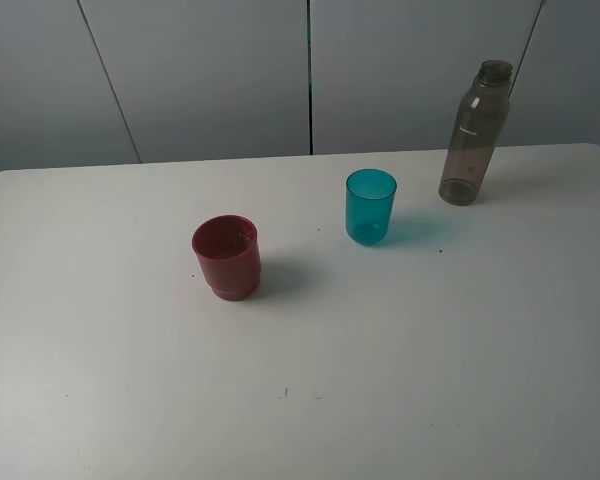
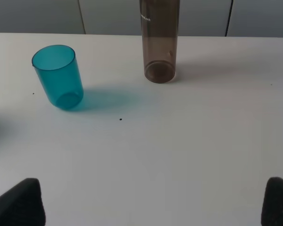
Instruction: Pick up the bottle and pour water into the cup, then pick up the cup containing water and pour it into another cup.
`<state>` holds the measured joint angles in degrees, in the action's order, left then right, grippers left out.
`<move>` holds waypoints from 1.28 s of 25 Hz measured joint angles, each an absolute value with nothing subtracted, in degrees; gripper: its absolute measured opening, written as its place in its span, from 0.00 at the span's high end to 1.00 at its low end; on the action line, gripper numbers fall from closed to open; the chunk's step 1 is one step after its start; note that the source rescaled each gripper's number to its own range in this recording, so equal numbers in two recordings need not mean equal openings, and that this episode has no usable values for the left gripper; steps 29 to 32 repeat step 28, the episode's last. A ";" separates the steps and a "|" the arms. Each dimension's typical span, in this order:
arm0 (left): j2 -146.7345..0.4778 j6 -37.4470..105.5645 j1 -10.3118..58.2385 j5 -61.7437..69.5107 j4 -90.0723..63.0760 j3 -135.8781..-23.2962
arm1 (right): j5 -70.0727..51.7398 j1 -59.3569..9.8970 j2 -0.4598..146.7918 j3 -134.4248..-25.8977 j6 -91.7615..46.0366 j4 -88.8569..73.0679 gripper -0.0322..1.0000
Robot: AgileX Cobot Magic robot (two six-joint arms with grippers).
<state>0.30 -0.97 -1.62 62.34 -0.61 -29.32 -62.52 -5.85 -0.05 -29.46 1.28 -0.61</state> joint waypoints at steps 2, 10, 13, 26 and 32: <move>0.30 -0.97 -1.62 62.34 -0.61 -29.32 | -62.52 -5.85 -0.05 -29.46 1.34 -0.61 0.01; 0.30 -0.97 -1.62 62.34 -0.61 -29.32 | -62.52 -5.85 -0.05 -29.46 1.43 -0.61 0.01; 0.30 -0.97 -1.62 62.34 -0.61 -29.32 | -62.52 -5.85 -0.05 -29.46 1.43 -0.61 0.01; 0.30 -0.97 -1.62 62.34 -0.61 -29.32 | -62.52 -5.85 -0.05 -29.46 1.43 -0.61 0.01; 0.30 -0.97 -1.62 62.34 -0.61 -29.32 | -62.52 -5.85 -0.05 -29.46 1.43 -0.61 0.01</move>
